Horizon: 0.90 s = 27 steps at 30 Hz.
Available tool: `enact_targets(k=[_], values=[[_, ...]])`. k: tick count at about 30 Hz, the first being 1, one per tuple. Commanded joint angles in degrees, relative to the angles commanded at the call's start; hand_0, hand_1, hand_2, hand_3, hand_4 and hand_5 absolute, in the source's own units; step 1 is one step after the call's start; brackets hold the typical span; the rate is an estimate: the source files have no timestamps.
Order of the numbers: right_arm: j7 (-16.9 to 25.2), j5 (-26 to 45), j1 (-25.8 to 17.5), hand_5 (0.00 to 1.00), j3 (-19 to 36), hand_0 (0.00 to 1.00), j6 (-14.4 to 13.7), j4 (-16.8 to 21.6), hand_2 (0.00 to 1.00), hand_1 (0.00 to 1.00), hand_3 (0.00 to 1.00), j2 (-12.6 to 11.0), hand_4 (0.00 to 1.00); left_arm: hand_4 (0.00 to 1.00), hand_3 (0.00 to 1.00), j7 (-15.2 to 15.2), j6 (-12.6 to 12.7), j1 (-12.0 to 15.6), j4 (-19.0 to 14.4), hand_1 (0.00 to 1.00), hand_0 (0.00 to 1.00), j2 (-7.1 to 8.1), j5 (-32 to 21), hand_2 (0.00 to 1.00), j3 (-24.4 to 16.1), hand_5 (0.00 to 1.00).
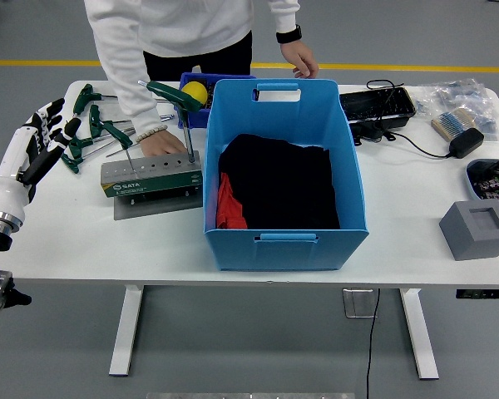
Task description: Lift tool from toolbox,place it in box,lift tool from toolbox,place it in box
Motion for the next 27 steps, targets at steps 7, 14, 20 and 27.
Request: enact_targets(k=[7, 14, 20, 27], values=[[-0.26, -0.66, -0.03, 0.725, 0.48, 0.675, 0.20, -0.25, 0.735, 0.661, 0.594, -0.26, 0.819, 0.998, 0.998, 2.53, -0.38, -11.99, 1.47, 0.998, 0.997, 9.22, 16.76, 0.998, 10.81, 0.535], [-0.13, 0.28, -0.09, 0.724, 0.39, 0.676, 0.20, -0.53, 0.734, 0.661, 0.593, -0.34, 0.819, 0.998, 0.998, 8.10, -1.72, -20.45, 3.44, 0.998, 0.998, 11.84, 30.36, 0.998, 18.69, 0.515], [-0.81, -1.31, -0.09, 0.724, 1.48, 0.676, 0.13, -0.59, 0.734, 0.662, 0.592, -0.36, 0.820, 0.998, 0.998, 11.10, -4.32, -28.25, 7.09, 0.998, 0.998, 11.02, 32.41, 0.998, 27.34, 0.498], [-1.16, -1.90, -0.01, 0.722, 1.92, 0.677, 0.10, -0.60, 0.734, 0.664, 0.590, -0.44, 0.819, 0.998, 0.930, 11.59, -5.50, -33.70, 12.39, 0.930, 0.877, 7.07, 27.85, 0.919, 32.57, 0.543]])
